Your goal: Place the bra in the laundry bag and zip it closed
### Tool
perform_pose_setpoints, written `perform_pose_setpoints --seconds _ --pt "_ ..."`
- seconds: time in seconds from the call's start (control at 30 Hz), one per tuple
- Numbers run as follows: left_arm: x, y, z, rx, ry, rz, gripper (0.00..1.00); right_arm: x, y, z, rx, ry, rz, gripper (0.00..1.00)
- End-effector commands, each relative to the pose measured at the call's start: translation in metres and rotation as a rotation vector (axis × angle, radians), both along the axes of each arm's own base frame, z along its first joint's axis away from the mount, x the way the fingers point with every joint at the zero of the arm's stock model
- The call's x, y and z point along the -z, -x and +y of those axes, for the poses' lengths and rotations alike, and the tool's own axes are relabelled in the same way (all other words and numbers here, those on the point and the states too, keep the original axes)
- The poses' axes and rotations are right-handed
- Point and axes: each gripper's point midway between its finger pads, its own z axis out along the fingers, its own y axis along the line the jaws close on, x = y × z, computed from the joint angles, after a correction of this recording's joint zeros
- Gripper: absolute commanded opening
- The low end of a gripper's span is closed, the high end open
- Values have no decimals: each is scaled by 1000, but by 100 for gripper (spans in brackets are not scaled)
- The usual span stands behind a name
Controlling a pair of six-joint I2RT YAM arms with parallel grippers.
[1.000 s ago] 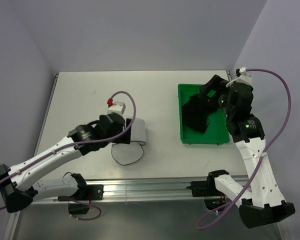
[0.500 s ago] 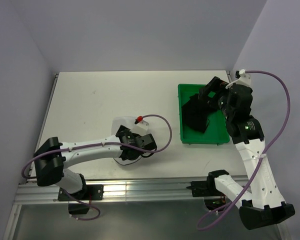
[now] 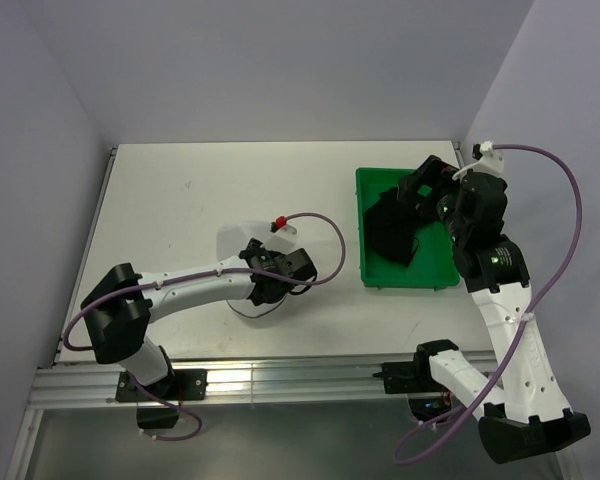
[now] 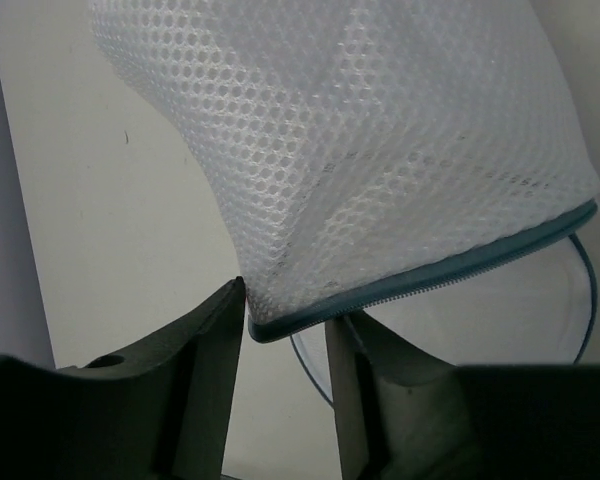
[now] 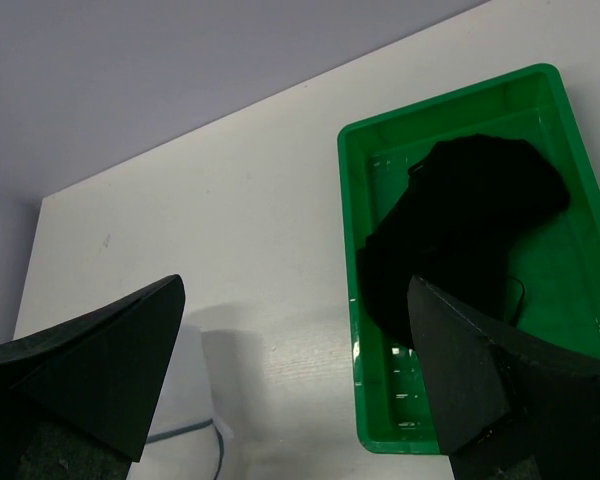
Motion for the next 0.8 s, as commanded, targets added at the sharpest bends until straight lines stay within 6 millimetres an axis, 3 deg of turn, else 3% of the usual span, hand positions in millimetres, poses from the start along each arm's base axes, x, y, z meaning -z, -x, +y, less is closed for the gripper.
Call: perform_pose_setpoints --seconds 0.0,0.13,0.3,0.37,0.57,0.67,0.77 --pt "-10 -18 -6 -10 75 -23 43 -12 0 2 -8 -6 -53 100" --pt "-5 -35 0 -84 111 3 23 -11 -2 5 -17 -15 -52 100" --pt "-6 -72 12 -255 180 -11 1 -8 -10 7 -26 -14 -38 100" --pt "-10 -85 15 -301 218 -22 0 -4 -17 9 -32 -11 -17 100" --pt "-14 -123 62 -453 264 -34 0 20 -42 9 -7 0 101 100" --pt "-18 -135 87 -515 285 -41 0 37 -53 4 20 5 169 100" --pt "-25 -143 95 -527 326 -40 1 58 -63 0 36 -6 242 98"
